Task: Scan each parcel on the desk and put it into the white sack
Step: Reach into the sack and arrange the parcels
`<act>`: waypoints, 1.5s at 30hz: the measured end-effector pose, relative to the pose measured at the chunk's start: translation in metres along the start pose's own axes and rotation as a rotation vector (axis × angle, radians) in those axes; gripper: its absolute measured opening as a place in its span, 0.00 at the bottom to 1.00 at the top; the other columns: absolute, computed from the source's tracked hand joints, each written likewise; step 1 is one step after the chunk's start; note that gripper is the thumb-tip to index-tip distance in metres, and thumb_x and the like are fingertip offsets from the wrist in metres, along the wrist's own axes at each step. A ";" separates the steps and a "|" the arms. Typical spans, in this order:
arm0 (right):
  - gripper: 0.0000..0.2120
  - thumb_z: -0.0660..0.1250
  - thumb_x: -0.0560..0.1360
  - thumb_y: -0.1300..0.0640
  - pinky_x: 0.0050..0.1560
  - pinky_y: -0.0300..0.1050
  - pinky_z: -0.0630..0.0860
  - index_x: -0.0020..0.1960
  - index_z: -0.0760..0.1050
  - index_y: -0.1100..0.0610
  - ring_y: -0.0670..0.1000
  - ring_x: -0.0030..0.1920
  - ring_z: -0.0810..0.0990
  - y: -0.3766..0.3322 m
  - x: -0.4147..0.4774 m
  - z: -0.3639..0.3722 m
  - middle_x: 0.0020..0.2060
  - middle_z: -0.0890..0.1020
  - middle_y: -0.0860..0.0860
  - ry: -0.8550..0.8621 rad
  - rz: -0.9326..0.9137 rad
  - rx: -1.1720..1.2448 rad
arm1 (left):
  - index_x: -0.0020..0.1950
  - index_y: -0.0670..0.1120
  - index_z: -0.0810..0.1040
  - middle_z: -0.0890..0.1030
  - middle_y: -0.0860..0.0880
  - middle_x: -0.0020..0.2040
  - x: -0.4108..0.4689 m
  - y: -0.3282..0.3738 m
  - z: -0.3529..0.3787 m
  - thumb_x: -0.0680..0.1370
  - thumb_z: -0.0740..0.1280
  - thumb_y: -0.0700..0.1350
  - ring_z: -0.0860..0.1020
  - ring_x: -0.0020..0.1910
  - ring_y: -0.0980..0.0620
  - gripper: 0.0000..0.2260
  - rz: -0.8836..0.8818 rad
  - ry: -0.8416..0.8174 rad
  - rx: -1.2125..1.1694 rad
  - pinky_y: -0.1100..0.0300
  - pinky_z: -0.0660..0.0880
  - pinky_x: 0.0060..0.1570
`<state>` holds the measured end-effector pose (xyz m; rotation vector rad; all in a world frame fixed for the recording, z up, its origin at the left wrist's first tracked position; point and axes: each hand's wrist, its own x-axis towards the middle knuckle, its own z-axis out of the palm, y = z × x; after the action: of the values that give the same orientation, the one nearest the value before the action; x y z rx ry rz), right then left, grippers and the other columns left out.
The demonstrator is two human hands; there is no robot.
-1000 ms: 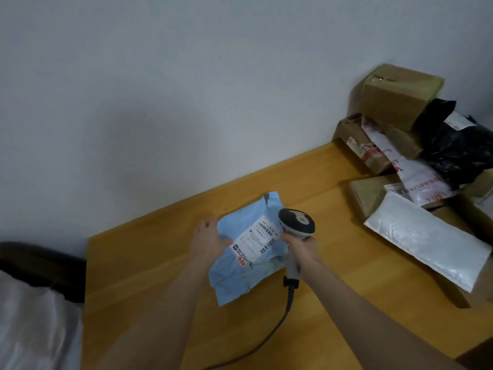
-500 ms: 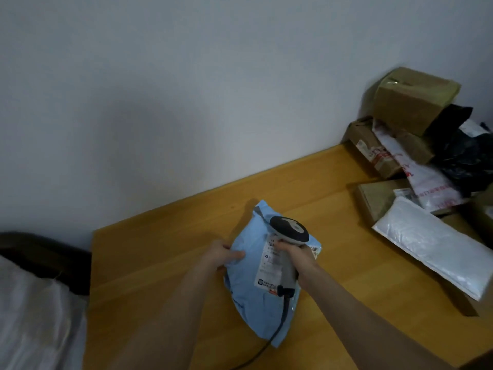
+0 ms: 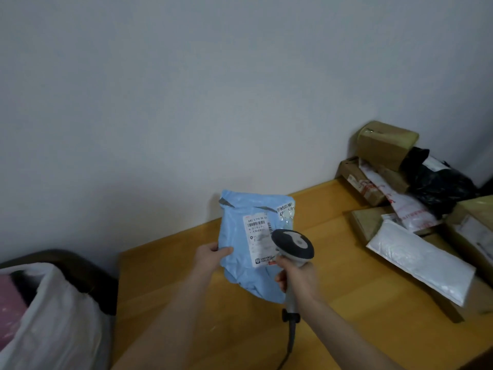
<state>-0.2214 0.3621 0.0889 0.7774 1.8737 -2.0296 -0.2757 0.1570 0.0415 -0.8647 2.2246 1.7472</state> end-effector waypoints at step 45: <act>0.07 0.67 0.72 0.66 0.25 0.41 0.68 0.35 0.75 0.62 0.51 0.23 0.69 -0.018 -0.122 -0.029 0.25 0.73 0.55 -0.270 -0.164 -0.206 | 0.59 0.42 0.79 0.82 0.46 0.55 -0.104 -0.005 -0.045 0.72 0.74 0.42 0.78 0.47 0.49 0.17 0.117 0.290 0.011 0.56 0.76 0.50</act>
<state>-0.1254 0.3736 0.1702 0.2894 1.9976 -1.8799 -0.1789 0.1483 0.1001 -1.0657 2.5100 1.7538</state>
